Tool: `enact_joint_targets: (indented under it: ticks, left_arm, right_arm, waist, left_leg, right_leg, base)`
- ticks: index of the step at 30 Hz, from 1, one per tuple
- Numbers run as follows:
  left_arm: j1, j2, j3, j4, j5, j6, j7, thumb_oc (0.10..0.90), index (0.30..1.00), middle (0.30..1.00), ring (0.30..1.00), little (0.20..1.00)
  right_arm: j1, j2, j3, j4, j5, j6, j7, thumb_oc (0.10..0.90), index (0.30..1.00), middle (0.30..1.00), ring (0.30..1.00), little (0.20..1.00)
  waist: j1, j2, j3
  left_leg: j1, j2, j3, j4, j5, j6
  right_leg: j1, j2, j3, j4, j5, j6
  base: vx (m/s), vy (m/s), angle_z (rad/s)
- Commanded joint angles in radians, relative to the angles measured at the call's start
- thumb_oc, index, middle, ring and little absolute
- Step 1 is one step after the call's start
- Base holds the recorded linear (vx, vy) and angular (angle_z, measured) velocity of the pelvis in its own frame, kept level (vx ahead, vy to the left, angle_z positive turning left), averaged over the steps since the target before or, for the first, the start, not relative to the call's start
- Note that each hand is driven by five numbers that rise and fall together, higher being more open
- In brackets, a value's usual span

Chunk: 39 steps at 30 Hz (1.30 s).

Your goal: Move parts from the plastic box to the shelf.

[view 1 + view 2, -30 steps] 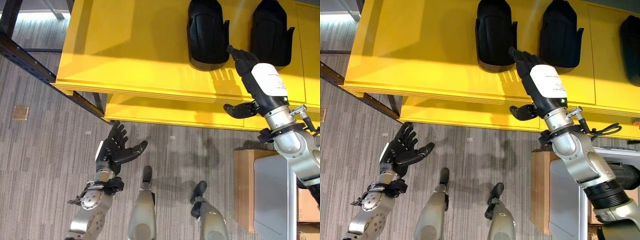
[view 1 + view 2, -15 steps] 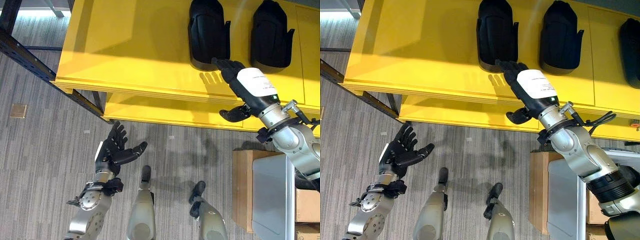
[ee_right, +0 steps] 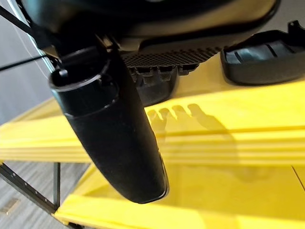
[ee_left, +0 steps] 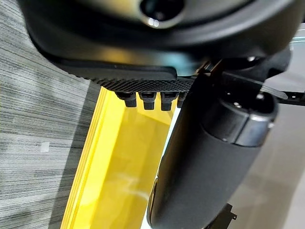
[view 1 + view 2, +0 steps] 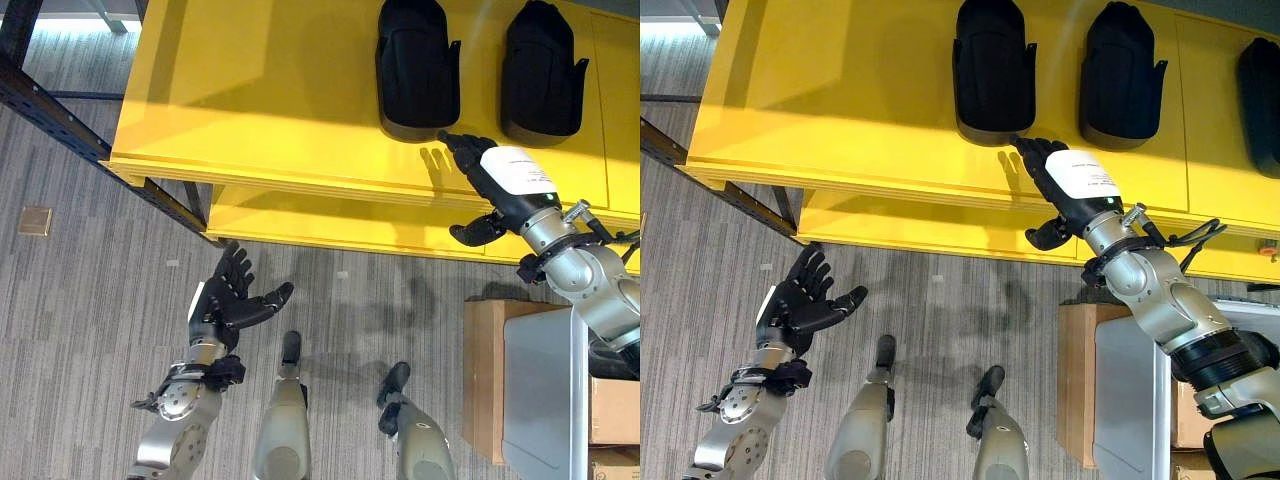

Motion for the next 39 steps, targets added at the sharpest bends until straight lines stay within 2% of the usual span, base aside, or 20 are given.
enact_joint_targets:
  ticks: [1,21,39]
  left_arm:
    - [0.034,0.048,0.039,-0.119,0.028,-0.085,-0.022,0.900,1.000,1.000,1.000,1.000]
    - [0.026,0.052,0.037,-0.123,0.012,-0.101,-0.022,0.900,1.000,1.000,1.000,1.000]
    - [0.018,0.054,0.039,-0.122,-0.001,-0.108,-0.015,0.900,1.000,1.000,1.000,1.000]
  right_arm:
    - [-0.165,-0.001,0.035,0.029,0.037,-0.018,-0.033,0.900,1.000,1.000,1.000,1.000]
    - [-0.370,0.008,0.197,0.171,0.005,-0.009,-0.021,0.900,1.000,1.000,1.000,1.000]
    - [-0.466,0.035,0.259,0.231,-0.003,0.000,-0.025,0.900,1.000,1.000,1.000,1.000]
  waist:
    - [0.005,-0.013,-0.068]
    - [0.026,-0.011,-0.059]
    - [0.034,-0.016,-0.055]
  left_leg:
    - [0.013,0.028,0.059,-0.001,-0.042,0.025]
    - [0.003,0.021,0.054,0.011,-0.049,0.029]
    - [-0.002,0.022,0.050,0.010,-0.050,0.032]
  right_leg:
    - [0.049,-0.025,0.047,0.050,-0.052,0.032]
    - [0.043,-0.025,0.045,0.055,-0.051,0.031]
    - [0.037,-0.023,0.050,0.059,-0.054,0.027]
  base:
    - [0.00,0.000,0.00]
    - [0.00,0.000,0.00]
    - [0.00,0.000,0.00]
